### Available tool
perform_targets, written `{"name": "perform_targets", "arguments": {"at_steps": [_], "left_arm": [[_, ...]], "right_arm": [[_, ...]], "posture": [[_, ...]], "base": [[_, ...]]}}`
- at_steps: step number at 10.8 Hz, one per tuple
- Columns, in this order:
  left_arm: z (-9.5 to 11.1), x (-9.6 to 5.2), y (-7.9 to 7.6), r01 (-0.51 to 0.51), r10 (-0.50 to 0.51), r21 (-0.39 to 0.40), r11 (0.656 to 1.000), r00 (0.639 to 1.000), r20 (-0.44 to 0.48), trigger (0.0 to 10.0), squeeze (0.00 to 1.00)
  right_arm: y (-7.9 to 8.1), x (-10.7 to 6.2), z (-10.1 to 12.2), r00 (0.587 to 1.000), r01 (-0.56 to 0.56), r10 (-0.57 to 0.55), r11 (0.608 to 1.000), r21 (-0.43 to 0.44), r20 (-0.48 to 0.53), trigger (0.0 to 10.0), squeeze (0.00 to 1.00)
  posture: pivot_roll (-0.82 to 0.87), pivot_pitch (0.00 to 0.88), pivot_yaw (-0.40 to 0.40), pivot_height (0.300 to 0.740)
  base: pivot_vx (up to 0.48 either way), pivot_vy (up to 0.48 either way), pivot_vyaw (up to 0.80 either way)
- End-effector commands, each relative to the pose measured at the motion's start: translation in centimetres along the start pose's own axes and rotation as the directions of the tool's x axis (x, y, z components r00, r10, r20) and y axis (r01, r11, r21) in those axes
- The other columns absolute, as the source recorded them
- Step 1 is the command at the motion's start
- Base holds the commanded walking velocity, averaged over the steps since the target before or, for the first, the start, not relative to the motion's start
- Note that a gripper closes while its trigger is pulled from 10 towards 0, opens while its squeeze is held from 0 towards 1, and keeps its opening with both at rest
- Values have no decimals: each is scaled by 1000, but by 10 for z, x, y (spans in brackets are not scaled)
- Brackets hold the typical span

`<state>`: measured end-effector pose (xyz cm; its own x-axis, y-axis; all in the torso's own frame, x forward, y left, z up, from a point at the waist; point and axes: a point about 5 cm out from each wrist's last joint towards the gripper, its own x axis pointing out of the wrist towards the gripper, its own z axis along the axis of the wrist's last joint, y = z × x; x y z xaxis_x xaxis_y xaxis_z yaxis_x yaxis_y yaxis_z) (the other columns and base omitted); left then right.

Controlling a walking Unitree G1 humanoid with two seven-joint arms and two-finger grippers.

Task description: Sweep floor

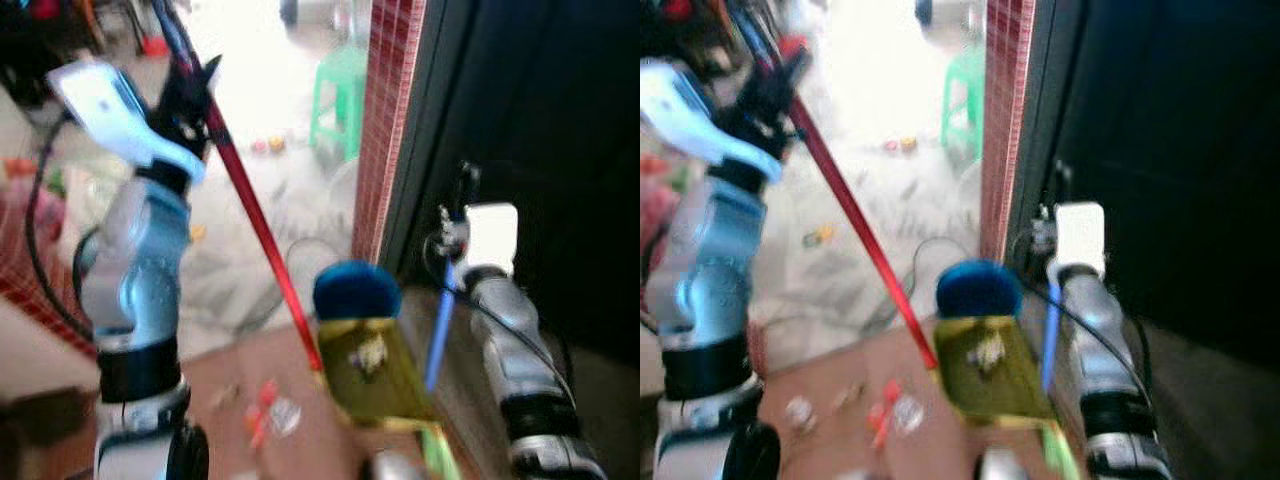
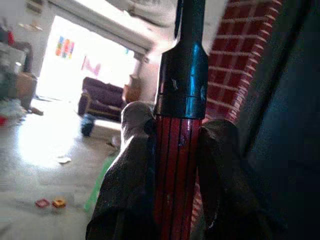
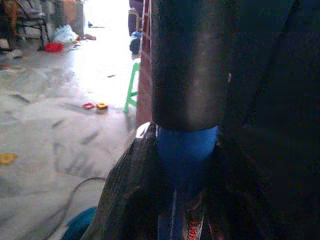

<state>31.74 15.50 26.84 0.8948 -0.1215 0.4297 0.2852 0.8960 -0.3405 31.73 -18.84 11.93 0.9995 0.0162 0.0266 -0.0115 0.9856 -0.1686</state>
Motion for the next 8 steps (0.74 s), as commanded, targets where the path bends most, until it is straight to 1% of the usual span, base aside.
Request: {"name": "perform_targets", "arguments": {"at_steps": [1, 2, 3, 4, 6, 7, 8], "left_arm": [[20, 3, 3, -27, 25, 21, 999, 993, 114, 10000, 0], [21, 4, 5, -64, 56, 59, 996, 991, 125, 10000, 0], [22, 5, 7, -88, 66, 151, 985, 987, 145, 10000, 0], [19, 8, 4, -88, 57, 222, 971, 988, 144, 10000, 0], [9, 8, -4, -50, 14, 326, 944, 994, 111, 10000, 0], [4, 7, -7, -22, -10, 350, 937, 996, 89, 10000, 0], [-7, 4, -11, 14, -37, 376, 926, 998, 55, 10000, 0]], "right_arm": [[7, 3, 11, 999, -23, 24, 1000, -3, 48, 10000, 0], [8, 3, 11, 998, -26, 26, 1000, -3, 48, 10000, 0], [8, 3, 11, 998, -30, 30, 1000, -1, 49, 10000, 0], [8, 3, 10, 998, -31, 31, 1000, 0, 46, 10000, 0], [11, 3, 10, 998, -36, 36, 999, 2, 45, 10000, 0], [11, 3, 10, 998, -37, 37, 999, 3, 45, 10000, 0], [11, 3, 9, 998, -38, 38, 999, 3, 44, 10000, 0]], "posture": [[-83, 11, 25, 740], [-84, 11, 25, 740], [-85, 13, 27, 740], [-82, 14, 26, 740], [-82, 15, 27, 740], [-82, 15, 27, 740], [-80, 16, 28, 740]], "base": [[480, 0, 0], [480, 0, 0], [469, 0, 0], [0, 0, 0], [0, 0, 0], [0, 0, 0], [0, 0, 0]]}}
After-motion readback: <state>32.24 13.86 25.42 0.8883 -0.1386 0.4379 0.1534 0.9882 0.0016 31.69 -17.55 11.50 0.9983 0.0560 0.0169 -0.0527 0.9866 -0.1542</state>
